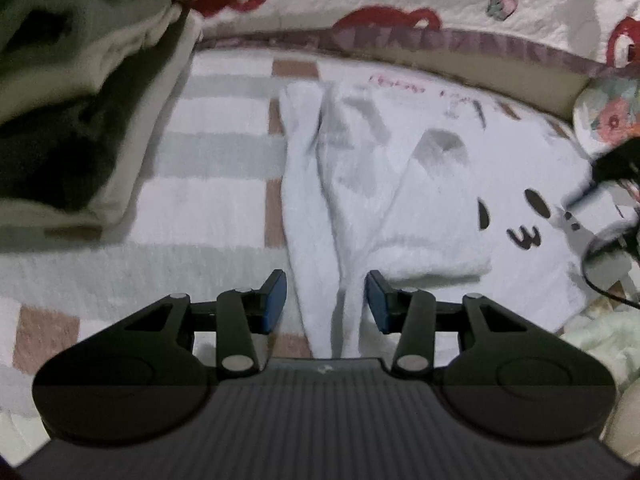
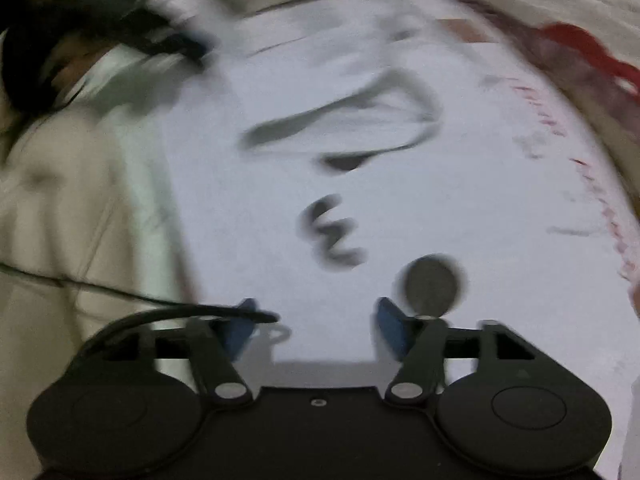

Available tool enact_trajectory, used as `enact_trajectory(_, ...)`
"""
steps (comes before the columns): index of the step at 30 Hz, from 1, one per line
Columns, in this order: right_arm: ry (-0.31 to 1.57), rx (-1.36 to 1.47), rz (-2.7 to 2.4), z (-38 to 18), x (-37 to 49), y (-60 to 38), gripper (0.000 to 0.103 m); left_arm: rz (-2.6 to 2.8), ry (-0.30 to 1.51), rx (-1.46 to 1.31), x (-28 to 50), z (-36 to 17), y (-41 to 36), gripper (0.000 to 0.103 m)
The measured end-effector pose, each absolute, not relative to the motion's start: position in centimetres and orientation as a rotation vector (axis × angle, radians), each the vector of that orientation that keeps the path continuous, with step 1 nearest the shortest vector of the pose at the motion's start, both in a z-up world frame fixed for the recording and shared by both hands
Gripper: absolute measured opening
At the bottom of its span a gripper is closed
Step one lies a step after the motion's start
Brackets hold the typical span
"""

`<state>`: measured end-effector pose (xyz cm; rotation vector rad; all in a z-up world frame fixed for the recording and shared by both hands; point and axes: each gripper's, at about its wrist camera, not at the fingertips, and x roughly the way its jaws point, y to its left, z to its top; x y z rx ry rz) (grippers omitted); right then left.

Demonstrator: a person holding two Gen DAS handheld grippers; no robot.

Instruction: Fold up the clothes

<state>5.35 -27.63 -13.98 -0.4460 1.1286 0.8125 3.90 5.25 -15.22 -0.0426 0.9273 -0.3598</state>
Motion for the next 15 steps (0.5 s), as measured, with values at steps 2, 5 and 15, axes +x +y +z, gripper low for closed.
enact_trajectory(2,1.015,-0.311,0.703,-13.0,6.6,-28.4,0.081,-0.372,0.918,-0.044,3.8,-14.5,5.4,0.043)
enact_trajectory(5,0.964,0.09,0.719,-13.0,7.6,-31.1,0.08,-0.391,0.904,-0.046,3.6,-13.5,5.5,0.043)
enact_trajectory(15,1.123,-0.276,1.109,-7.5,5.4,-24.1,0.079,-0.424,0.775,-0.105,2.7,-10.8,5.1,0.044)
